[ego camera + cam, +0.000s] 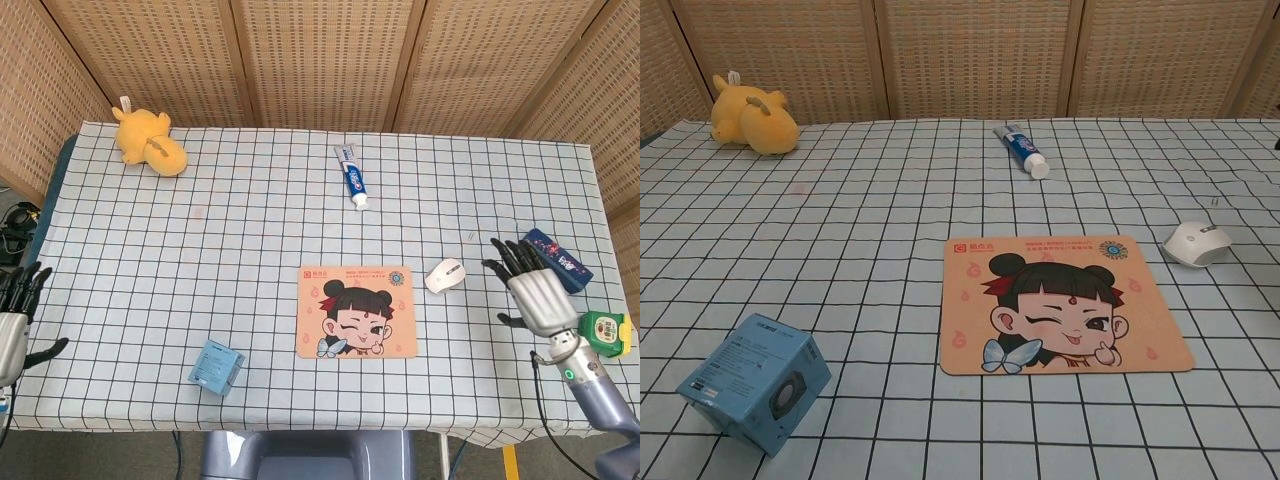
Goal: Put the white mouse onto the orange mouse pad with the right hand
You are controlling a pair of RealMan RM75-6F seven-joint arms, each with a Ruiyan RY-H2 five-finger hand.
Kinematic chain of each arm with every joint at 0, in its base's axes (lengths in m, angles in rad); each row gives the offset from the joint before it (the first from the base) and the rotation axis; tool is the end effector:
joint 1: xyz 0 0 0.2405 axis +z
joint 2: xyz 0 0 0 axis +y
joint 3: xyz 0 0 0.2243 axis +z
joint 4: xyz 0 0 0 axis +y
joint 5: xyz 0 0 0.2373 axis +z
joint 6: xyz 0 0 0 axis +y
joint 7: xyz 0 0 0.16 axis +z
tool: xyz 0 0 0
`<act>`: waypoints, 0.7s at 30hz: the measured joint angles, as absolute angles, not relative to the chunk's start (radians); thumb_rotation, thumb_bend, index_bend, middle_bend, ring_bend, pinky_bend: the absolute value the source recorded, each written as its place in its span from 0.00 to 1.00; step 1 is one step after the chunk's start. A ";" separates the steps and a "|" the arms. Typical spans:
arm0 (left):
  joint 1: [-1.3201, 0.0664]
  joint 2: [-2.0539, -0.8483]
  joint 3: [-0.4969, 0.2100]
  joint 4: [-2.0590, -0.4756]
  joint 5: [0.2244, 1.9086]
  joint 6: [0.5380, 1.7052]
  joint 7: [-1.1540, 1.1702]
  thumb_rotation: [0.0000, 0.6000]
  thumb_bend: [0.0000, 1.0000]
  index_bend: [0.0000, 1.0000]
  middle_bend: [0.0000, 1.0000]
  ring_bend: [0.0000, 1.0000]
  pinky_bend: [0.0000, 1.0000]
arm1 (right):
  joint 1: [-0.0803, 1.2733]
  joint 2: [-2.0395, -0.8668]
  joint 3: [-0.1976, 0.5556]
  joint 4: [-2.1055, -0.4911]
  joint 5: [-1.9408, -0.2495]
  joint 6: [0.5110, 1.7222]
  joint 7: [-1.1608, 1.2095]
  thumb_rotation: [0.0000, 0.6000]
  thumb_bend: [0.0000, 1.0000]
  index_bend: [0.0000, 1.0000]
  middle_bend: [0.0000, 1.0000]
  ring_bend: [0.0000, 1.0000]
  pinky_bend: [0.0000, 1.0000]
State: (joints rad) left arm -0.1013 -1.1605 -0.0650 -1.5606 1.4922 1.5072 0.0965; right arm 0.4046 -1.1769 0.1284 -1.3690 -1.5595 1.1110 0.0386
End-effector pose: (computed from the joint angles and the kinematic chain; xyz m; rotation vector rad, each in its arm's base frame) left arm -0.2945 0.2058 0.1191 -1.3940 -0.7894 -0.8584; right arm -0.2721 -0.3132 0.0915 1.7523 -0.7520 0.8186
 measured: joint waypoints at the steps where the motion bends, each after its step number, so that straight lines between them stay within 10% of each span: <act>1: -0.102 -1.160 -0.066 -1.561 1.492 1.507 0.096 1.00 0.00 0.00 0.00 0.00 0.00 | 0.430 -1.186 0.131 -1.353 -1.550 1.074 0.039 1.00 0.10 0.27 0.11 0.00 0.02; 21: -0.113 -1.169 -0.080 -1.541 1.458 1.484 0.092 1.00 0.00 0.00 0.00 0.00 0.00 | 0.600 -1.376 0.107 -1.103 -1.505 0.875 0.090 1.00 0.20 0.26 0.12 0.00 0.04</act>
State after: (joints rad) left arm -0.1132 -1.1692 -0.0796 -1.5412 1.4575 1.4843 0.0921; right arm 0.6002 -1.3763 0.1067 -1.1031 -1.5046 0.8754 0.0895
